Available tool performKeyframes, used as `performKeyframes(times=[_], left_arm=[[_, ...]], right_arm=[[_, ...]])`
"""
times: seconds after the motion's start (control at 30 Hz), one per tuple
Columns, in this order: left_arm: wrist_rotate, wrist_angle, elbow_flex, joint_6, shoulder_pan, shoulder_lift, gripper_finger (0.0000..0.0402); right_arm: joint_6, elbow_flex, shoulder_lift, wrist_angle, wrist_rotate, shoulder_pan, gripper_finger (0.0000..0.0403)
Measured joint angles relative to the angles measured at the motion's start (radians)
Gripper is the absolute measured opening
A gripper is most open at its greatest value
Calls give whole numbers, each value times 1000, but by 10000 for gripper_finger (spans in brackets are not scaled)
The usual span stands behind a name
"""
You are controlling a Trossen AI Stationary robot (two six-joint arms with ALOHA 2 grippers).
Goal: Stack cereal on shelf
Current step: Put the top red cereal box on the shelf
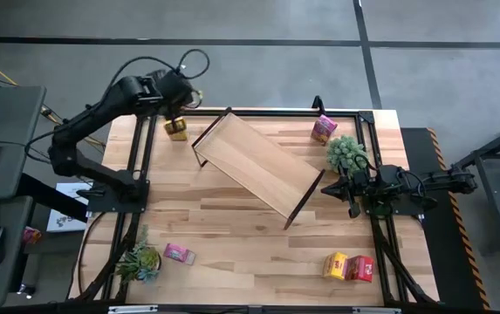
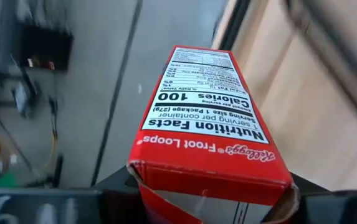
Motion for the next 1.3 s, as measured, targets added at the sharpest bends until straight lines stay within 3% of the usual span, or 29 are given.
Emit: performKeyframes(times=[0.27, 0.43, 0.57, 0.67, 0.93, 1.3], left_arm=[[57, -102, 350, 83, -210, 300, 143], [71, -232, 549, 153, -247, 498, 143], [198, -217, 561, 225, -233, 555, 143], [233, -218, 559, 240, -219, 589, 143], [187, -196, 561, 333, -196, 657, 143], [106, -140, 557, 350, -209, 666, 153]], right_arm=[[0, 0, 0, 0, 0, 0, 0], [0, 0, 0, 0, 0, 0, 0], [0, 0, 0, 0, 0, 0, 0], [0, 0, 0, 0, 0, 0, 0], [0, 0, 0, 0, 0, 0, 0], [0, 0, 0, 0, 0, 0, 0]])
